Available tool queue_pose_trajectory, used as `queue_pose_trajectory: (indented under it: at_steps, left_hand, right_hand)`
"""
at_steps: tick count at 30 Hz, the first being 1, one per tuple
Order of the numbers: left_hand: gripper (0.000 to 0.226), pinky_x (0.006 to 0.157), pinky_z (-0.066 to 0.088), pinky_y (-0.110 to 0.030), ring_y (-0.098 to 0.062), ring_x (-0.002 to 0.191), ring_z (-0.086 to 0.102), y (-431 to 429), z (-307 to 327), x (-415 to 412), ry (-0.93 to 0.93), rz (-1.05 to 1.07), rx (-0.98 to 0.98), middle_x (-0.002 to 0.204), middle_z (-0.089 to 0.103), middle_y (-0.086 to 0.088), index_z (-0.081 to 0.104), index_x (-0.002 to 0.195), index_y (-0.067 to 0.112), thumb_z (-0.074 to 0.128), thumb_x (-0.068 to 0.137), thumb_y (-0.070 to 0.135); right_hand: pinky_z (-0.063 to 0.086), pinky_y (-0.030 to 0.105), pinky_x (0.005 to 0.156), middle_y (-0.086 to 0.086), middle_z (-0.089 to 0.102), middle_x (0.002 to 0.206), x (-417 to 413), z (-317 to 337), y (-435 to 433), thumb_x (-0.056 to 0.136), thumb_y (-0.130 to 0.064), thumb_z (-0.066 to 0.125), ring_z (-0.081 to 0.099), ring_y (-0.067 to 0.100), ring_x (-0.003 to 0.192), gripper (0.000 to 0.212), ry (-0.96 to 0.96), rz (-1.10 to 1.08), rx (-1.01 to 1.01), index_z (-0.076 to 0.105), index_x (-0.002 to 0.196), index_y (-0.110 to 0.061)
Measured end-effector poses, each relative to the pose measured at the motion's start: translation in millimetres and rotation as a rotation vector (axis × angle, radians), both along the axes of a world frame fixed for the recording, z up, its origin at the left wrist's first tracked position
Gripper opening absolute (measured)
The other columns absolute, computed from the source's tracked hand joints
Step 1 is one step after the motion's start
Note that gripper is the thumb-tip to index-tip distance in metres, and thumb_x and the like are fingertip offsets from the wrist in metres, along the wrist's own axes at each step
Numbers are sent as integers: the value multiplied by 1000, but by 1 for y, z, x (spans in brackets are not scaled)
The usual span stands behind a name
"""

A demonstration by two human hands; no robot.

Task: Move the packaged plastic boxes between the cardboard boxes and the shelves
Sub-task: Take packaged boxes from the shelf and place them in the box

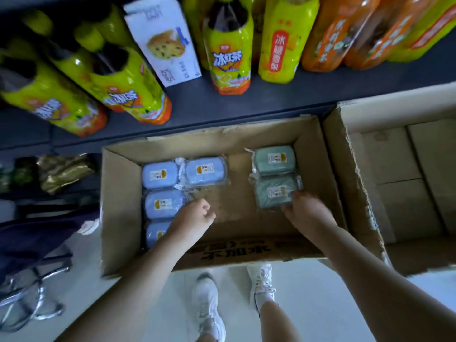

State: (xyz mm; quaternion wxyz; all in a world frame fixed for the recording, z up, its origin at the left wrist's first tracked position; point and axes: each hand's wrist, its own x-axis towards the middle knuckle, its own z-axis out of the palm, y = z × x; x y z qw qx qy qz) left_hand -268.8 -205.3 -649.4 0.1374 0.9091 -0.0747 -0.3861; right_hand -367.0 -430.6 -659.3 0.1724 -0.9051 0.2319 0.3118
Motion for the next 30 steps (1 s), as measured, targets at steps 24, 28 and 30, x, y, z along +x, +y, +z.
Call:
queue_pose_trajectory:
  at_steps: [24, 28, 30]
  left_hand:
    - [33, 82, 46, -36, -22, 113, 49, 197, 555, -53, -1030, -608, 127, 115, 54, -3, 51, 119, 13, 41, 97, 35]
    - [32, 79, 50, -36, -19, 103, 54, 187, 613, -55, -1111, -625, 48, 110, 58, 0, 55, 114, 16, 42, 96, 39]
    - [28, 75, 50, -35, -19, 98, 55, 174, 631, -51, -1152, -628, 24, 104, 58, -1, 57, 106, 16, 43, 95, 38]
  right_hand:
    - [41, 32, 92, 7, 52, 127, -36, 540, 201, 94, -36, 49, 45, 25, 121, 39, -556, 649, -567, 50, 127, -14]
    - [45, 37, 91, 7, 55, 125, -30, 604, 208, 94, -39, 49, 50, 26, 117, 41, -657, 638, -606, 50, 127, -14]
    - [49, 38, 88, 8, 58, 120, -23, 629, 207, 93, -39, 51, 53, 27, 113, 39, -713, 629, -608, 54, 121, -13]
